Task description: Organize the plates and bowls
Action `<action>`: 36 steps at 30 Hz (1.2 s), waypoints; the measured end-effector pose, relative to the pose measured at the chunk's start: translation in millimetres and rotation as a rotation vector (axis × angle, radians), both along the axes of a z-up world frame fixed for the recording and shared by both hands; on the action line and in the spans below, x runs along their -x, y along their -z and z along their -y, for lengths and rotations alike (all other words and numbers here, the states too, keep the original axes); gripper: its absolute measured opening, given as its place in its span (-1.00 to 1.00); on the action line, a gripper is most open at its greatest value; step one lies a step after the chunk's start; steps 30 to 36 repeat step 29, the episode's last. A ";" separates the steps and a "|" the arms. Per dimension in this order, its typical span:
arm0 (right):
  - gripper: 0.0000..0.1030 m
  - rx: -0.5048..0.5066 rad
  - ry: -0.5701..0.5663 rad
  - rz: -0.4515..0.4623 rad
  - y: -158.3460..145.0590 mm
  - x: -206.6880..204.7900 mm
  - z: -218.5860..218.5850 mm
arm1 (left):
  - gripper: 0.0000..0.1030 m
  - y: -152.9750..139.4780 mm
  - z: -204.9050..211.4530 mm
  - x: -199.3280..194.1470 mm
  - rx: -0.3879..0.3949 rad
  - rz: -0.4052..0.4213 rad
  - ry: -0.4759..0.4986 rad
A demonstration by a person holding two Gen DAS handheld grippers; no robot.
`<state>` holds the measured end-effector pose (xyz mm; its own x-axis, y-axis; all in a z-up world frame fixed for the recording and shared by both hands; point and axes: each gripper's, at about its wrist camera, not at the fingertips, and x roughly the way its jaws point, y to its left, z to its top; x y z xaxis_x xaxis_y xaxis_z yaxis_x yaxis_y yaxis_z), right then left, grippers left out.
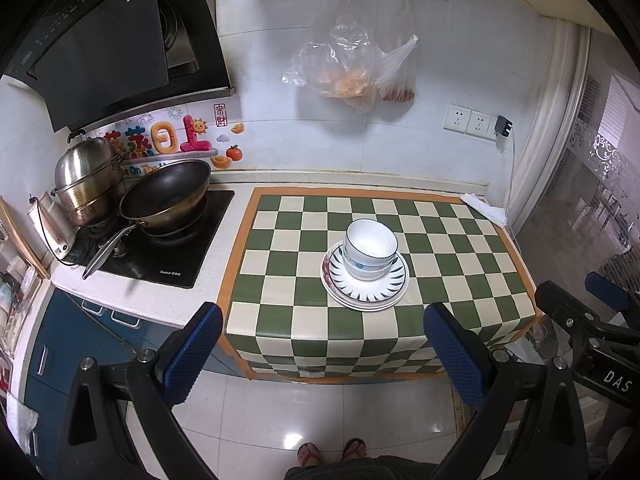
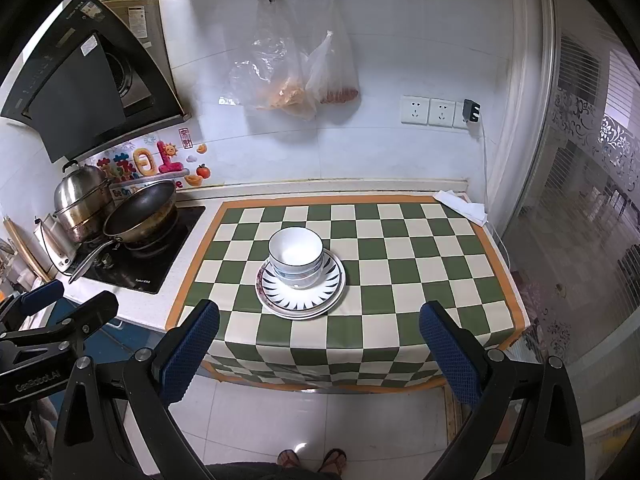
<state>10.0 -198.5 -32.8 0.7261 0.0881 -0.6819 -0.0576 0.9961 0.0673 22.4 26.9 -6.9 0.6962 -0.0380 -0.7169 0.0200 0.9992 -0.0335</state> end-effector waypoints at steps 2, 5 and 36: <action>0.98 0.001 0.000 -0.003 0.6 -0.5 -0.1 | 1.00 0.0 0.1 0.1 0.001 0.000 0.000; 0.98 0.001 0.004 -0.005 1.8 -0.5 0.6 | 1.00 -0.1 0.5 0.7 0.000 0.000 -0.001; 0.98 0.000 0.018 -0.008 8.1 2.1 3.6 | 1.00 -1.1 2.5 -3.2 0.008 0.000 0.016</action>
